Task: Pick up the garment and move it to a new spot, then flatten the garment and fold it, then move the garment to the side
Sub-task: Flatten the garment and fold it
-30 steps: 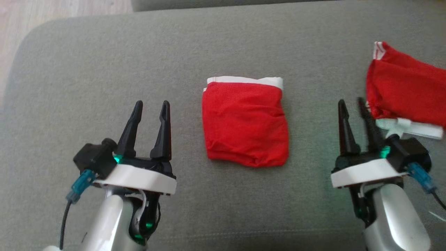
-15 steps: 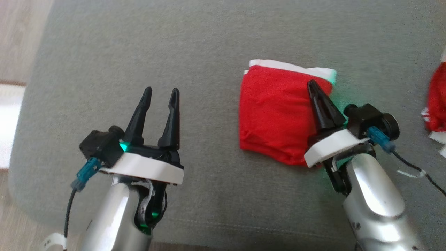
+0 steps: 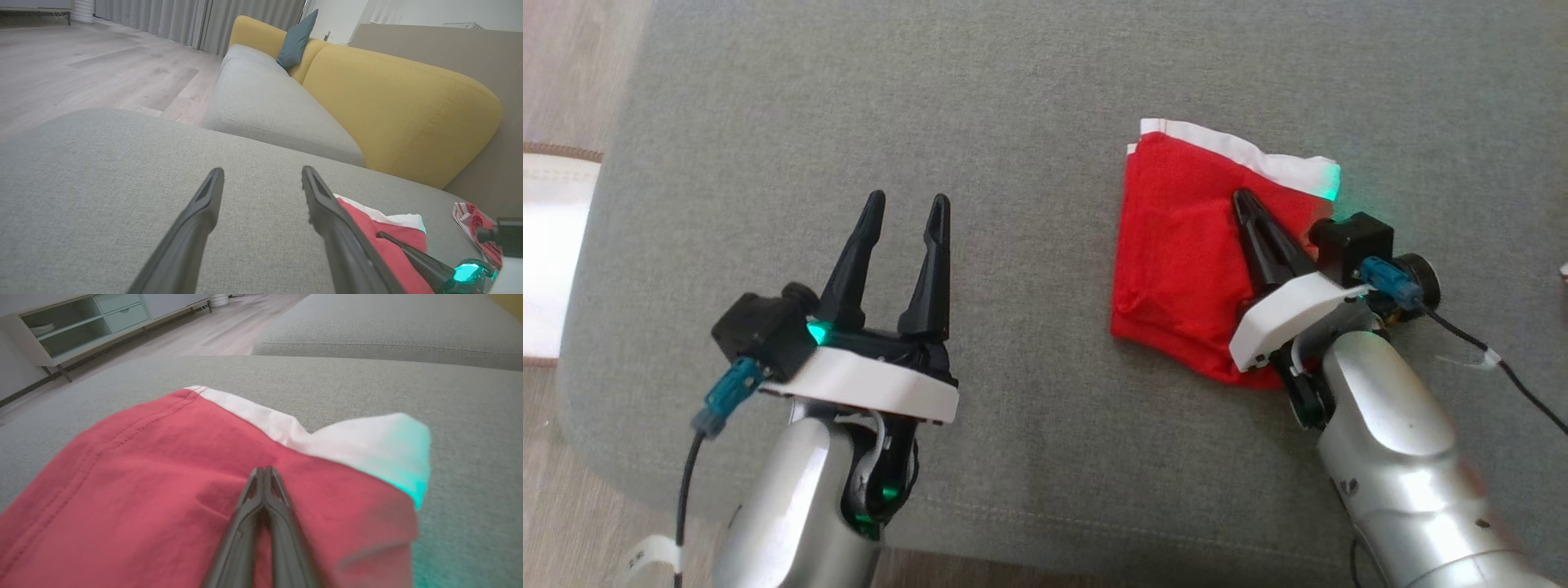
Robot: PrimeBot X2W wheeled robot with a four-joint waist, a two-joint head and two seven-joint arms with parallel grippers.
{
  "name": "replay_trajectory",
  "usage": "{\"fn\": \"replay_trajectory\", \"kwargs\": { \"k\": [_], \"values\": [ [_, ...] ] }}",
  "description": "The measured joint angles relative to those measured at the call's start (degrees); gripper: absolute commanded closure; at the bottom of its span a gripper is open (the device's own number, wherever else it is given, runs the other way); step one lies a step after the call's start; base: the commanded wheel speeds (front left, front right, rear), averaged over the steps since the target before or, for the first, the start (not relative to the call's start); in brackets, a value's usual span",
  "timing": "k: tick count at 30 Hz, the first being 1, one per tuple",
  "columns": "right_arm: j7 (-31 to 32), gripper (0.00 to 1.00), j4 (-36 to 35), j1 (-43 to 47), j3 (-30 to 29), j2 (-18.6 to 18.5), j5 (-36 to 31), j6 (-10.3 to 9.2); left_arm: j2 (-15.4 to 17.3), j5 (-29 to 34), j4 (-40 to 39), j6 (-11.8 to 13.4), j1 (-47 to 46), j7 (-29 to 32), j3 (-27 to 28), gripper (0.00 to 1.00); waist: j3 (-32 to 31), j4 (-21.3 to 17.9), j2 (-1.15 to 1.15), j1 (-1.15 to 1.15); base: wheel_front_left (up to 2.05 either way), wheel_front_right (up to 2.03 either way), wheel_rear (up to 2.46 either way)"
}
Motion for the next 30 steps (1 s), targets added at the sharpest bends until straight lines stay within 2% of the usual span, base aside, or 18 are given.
{"fn": "replay_trajectory", "kwargs": {
  "k": [6, 10, 16, 25, 26, 27, 28, 30],
  "values": [
    [-1.41, 1.00, 1.16, -0.44, 1.25, 0.00, 3.03, 0.00, 0.00, 0.12, 0.31, 0.00, 0.02, 0.00, 0.57, 0.00, -1.29, -1.77, 0.00, 0.00, 0.00, 0.00, 0.00],
    [-2.27, 1.00, -0.57, -0.41, 0.97, -0.05, 3.56, 0.00, 0.00, 0.51, 0.31, -0.01, 0.08, 0.00, 1.49, 0.00, -2.86, -3.35, 0.00, 0.00, 0.00, 0.00, 0.00],
    [-2.81, 1.00, -8.36, 1.51, -2.34, -0.07, 3.18, 0.00, 0.00, 1.09, 0.27, -0.03, 0.65, 0.00, 1.88, 0.00, -5.71, -6.13, 0.00, 0.00, 0.00, 0.00, 0.00],
    [-2.83, 1.00, -20.98, 13.05, -7.48, 0.00, -0.60, 0.00, 0.01, 1.62, 0.20, 0.00, 3.37, 0.00, 3.56, 0.00, -9.56, -10.30, 0.00, 0.00, 0.00, 0.00, 0.00],
    [-2.83, 0.94, -22.07, 14.08, -8.15, 0.04, -0.60, 0.00, 0.01, 1.62, 0.20, 0.00, 3.60, 0.00, 3.60, 0.00, -9.92, -10.66, 0.00, 0.00, 0.00, 0.00, 0.00],
    [-2.83, 0.35, -23.14, 14.98, -8.68, 0.05, -0.66, 0.00, 0.01, 1.62, 0.20, -0.01, 3.87, 0.00, 3.69, 0.00, -10.27, -11.00, 0.00, -0.01, 0.00, 0.00, 0.00],
    [-2.79, 0.00, -24.19, 15.83, -8.92, 0.04, -1.11, 0.00, 0.02, 1.62, 0.29, -0.02, 4.08, 0.00, 3.74, 0.00, -10.59, -11.29, 0.00, 0.00, 0.00, 0.00, 0.00],
    [-2.58, 0.00, -25.83, 17.45, -9.04, 0.10, -1.29, 0.00, 0.02, 1.62, 0.82, -0.07, 4.38, 0.00, 3.71, 0.00, -11.23, -11.80, 0.00, 0.00, 0.00, 0.00, 0.00]
  ]
}}
